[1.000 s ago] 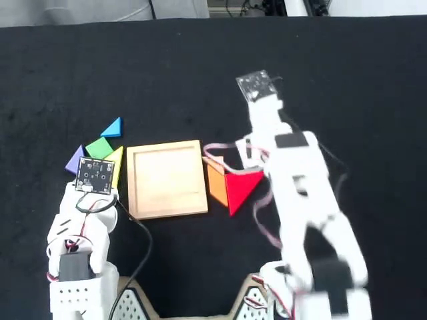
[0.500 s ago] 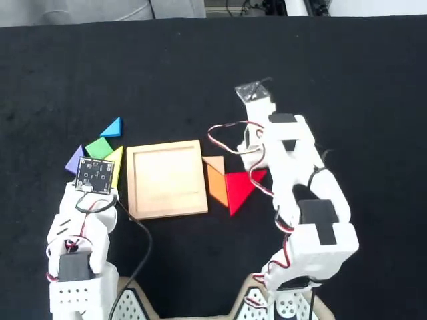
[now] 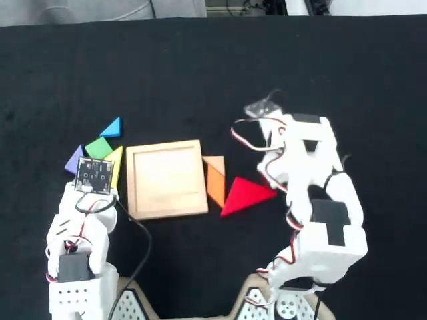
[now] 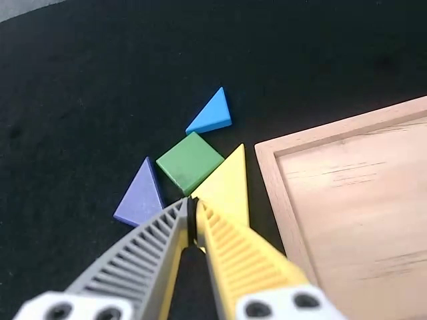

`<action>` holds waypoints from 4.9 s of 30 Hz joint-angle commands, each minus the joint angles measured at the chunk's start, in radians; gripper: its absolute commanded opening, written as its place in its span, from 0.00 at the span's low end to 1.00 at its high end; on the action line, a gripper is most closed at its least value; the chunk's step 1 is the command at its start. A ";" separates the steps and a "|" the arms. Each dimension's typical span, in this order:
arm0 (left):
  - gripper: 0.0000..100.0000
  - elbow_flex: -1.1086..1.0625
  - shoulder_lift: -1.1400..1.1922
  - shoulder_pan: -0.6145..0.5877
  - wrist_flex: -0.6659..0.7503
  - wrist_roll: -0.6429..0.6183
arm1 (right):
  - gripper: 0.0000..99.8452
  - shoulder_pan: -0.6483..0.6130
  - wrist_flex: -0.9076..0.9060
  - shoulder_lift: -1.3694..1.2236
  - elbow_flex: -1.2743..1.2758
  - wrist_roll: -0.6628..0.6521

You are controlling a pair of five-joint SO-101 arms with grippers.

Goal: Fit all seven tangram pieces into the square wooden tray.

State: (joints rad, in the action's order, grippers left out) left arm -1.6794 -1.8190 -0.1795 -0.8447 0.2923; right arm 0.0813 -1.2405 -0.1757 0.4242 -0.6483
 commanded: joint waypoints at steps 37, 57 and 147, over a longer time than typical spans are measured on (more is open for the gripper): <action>0.03 -0.019 -0.006 -0.236 0.058 -0.043 | 0.26 -0.351 0.037 0.469 0.343 -0.609; 0.03 -0.019 -0.006 -0.236 0.066 -0.052 | 0.41 -0.364 0.048 0.363 0.295 -0.763; 0.03 -0.019 -0.006 -0.236 0.064 -0.051 | 0.28 -0.325 0.100 0.151 0.262 -0.764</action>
State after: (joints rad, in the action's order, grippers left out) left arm -1.6794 -1.8190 -0.4081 -0.7986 0.2463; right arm -0.2409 -1.1270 -0.0207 0.6820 -1.4093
